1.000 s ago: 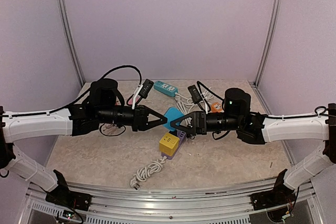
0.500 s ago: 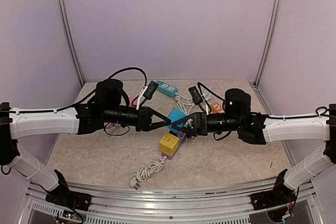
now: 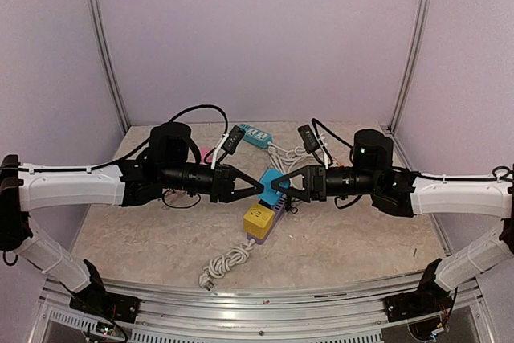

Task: Pull the plug off the socket

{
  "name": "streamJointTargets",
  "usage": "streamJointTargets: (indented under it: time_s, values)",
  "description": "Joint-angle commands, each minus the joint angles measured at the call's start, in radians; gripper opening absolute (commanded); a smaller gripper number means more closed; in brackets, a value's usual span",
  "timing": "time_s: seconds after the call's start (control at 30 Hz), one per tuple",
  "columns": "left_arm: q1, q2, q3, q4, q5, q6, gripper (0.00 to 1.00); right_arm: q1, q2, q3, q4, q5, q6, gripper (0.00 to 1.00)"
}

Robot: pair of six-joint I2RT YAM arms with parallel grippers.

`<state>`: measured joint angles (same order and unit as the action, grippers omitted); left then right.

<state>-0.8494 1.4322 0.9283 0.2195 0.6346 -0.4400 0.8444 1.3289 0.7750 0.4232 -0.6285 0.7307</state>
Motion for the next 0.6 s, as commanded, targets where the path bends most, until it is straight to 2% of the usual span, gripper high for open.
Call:
streamJointTargets:
  time_s: [0.0,0.17,0.27,0.57]
  values:
    - [0.010,0.049,-0.011,-0.153,-0.030,0.010,0.00,-0.017,-0.069,0.062,0.091,-0.037,-0.028,0.56]
    - [0.015,0.042,-0.020,-0.145,-0.031,0.006,0.00,-0.021,-0.068,0.065,0.070,-0.027,-0.041,0.56]
    - [0.043,0.021,-0.049,-0.116,-0.030,-0.021,0.00,-0.030,-0.069,0.072,-0.001,0.021,-0.068,0.58]
    - [0.212,-0.128,-0.139,-0.175,-0.130,-0.064,0.00,-0.043,-0.082,0.092,-0.212,0.134,-0.164,0.68]
